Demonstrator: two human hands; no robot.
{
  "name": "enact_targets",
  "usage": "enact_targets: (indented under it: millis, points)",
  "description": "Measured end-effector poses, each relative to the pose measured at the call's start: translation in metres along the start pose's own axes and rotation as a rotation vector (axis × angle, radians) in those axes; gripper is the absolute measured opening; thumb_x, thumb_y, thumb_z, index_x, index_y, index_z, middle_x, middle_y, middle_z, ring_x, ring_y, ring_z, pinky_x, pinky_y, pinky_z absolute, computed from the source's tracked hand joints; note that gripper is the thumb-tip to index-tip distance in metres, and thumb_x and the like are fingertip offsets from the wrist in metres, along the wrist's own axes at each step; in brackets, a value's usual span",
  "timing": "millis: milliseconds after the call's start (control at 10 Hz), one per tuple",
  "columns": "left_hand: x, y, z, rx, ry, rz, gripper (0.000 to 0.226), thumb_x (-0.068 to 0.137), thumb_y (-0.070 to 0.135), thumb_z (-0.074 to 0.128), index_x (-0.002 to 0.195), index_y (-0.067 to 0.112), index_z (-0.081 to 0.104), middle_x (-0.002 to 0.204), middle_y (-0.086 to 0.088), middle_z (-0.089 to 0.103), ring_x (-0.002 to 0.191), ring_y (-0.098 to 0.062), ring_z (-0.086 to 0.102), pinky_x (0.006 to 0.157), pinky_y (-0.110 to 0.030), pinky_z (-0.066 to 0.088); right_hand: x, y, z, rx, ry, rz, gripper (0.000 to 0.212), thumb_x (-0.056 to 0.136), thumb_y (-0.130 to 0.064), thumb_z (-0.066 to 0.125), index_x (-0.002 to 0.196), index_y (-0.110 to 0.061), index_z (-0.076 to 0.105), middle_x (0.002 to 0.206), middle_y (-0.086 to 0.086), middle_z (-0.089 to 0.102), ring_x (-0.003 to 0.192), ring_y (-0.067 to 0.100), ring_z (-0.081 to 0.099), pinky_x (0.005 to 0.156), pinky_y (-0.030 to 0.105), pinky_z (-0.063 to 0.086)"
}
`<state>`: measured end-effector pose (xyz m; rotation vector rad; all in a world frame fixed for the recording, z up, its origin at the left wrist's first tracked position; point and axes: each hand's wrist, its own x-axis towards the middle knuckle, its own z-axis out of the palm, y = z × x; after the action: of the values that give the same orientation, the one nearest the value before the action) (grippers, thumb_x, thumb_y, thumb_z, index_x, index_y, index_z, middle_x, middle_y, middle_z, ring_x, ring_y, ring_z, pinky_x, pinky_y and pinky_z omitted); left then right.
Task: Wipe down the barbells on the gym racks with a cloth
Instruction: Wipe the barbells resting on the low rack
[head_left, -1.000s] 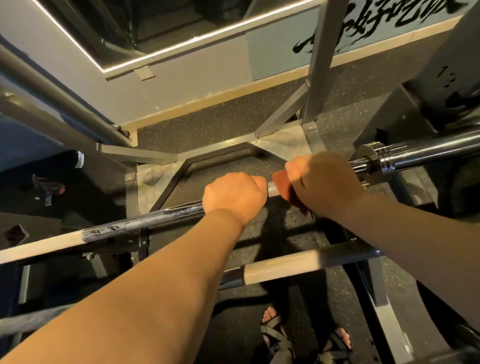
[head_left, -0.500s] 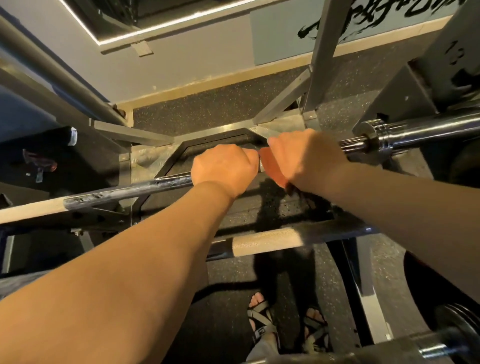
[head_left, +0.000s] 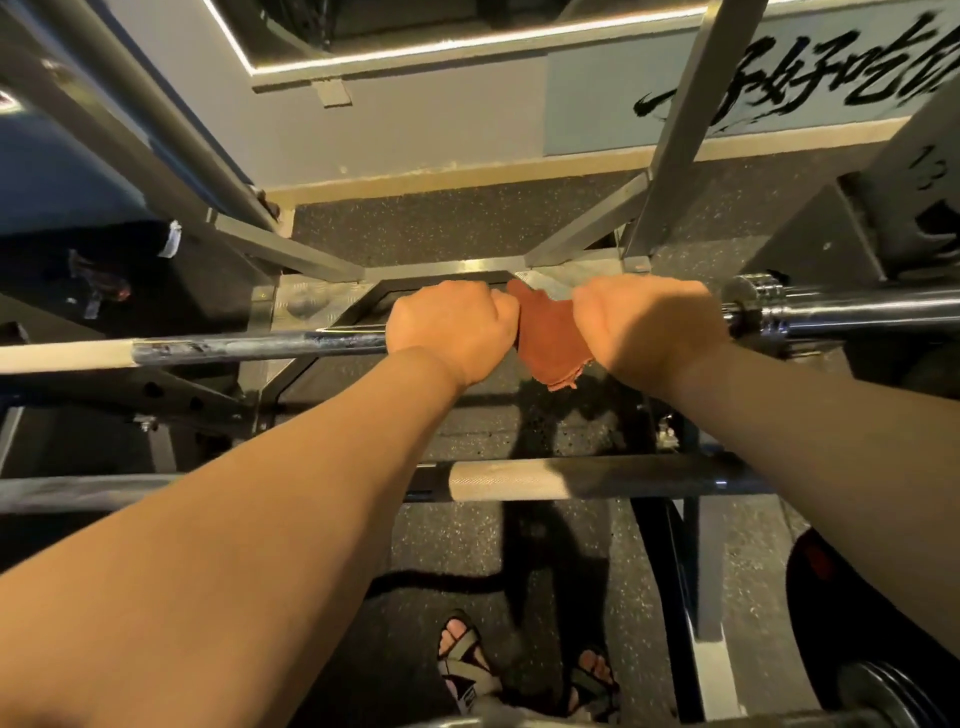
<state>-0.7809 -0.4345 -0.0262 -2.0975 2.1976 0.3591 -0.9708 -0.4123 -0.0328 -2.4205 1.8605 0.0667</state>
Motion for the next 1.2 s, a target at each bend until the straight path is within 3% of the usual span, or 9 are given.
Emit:
enact_targets:
  millis: [100,200,300,400,600,800,900,1000,1200]
  points:
    - [-0.010,0.007,0.001,-0.073,0.122,0.035,0.039,0.103,0.038,0.028,0.125,0.021,0.055,0.125,-0.003,0.060,0.114,-0.025,0.058,0.111,-0.056,0.031,-0.003,0.008,0.015,-0.101,0.093,-0.068,0.035,0.102,-0.018,0.034,0.084,-0.007,0.062,0.069,0.009,0.055,0.056,0.028,0.054,0.050,0.039,0.051]
    - [-0.026,0.036,0.006,-0.137,0.179,0.264,0.038,0.101,0.035,0.040,0.134,0.022,0.053,0.130,0.000,0.061,0.122,-0.022,0.056,0.115,-0.056,0.026,0.000,0.006,0.011,-0.056,0.031,-0.040,0.025,0.102,-0.025,0.045,0.089,-0.016,0.064,0.070,-0.004,0.052,0.064,0.023,0.053,0.059,0.036,0.046]
    - [-0.031,0.043,0.012,-0.096,0.170,0.417,0.037,0.095,0.032,0.059,0.130,0.023,0.056,0.121,-0.003,0.064,0.110,-0.028,0.062,0.089,-0.048,0.046,0.000,0.005,0.006,0.140,0.052,0.101,0.031,0.097,-0.033,0.043,0.117,-0.016,0.061,0.071,-0.005,0.049,0.062,0.024,0.049,0.060,0.037,0.039]
    - [-0.027,0.019,0.017,-0.028,0.227,0.444,0.028,0.101,0.046,0.051,0.121,0.028,0.060,0.117,0.001,0.065,0.110,-0.025,0.062,0.098,-0.048,0.042,0.007,0.003,0.001,0.283,0.093,0.137,0.059,0.102,-0.038,0.040,0.156,-0.019,0.023,0.107,0.018,0.062,0.074,0.032,0.057,0.065,0.044,0.044]
    - [-0.032,-0.003,0.023,0.039,0.214,0.406,0.044,0.106,0.051,0.032,0.129,0.025,0.058,0.131,0.001,0.059,0.126,-0.022,0.054,0.120,-0.052,0.022,0.015,0.005,-0.002,0.352,-0.029,0.297,0.056,0.102,-0.064,0.022,0.150,-0.035,0.025,0.119,0.014,0.065,0.107,0.040,0.062,0.090,0.047,0.041]
    - [-0.042,-0.094,0.013,0.019,0.243,0.369,0.045,0.107,0.046,0.031,0.139,0.023,0.053,0.134,0.000,0.057,0.129,-0.021,0.051,0.120,-0.047,0.026,0.016,0.000,-0.005,0.129,-0.038,0.203,0.063,0.099,-0.057,0.004,0.109,-0.023,0.056,0.098,0.011,0.067,0.078,0.031,0.057,0.068,0.036,0.037]
    - [-0.041,-0.110,0.012,-0.029,0.306,0.220,0.039,0.107,0.037,0.032,0.118,0.017,0.063,0.114,-0.003,0.063,0.111,-0.022,0.057,0.107,-0.039,0.038,0.015,-0.005,-0.005,0.165,-0.059,0.218,0.057,0.102,-0.055,0.011,0.089,-0.019,0.053,0.076,0.003,0.057,0.067,0.027,0.053,0.065,0.036,0.039]
    - [-0.029,-0.064,0.011,-0.046,0.284,0.064,0.054,0.103,0.044,0.024,0.099,0.016,0.070,0.101,-0.005,0.066,0.098,-0.025,0.058,0.090,-0.039,0.045,0.016,-0.003,-0.005,0.125,-0.070,0.219,0.050,0.101,-0.051,0.012,0.087,-0.021,0.050,0.078,0.003,0.057,0.068,0.027,0.052,0.066,0.037,0.038]
    - [-0.019,-0.026,0.014,-0.004,0.238,0.118,0.048,0.106,0.042,0.026,0.094,0.028,0.070,0.097,0.003,0.068,0.101,-0.023,0.062,0.104,-0.045,0.036,0.039,-0.063,-0.016,0.057,-0.087,-0.058,0.033,0.105,-0.030,0.025,0.123,-0.016,0.050,0.115,0.008,0.059,0.100,0.028,0.061,0.077,0.038,0.046]
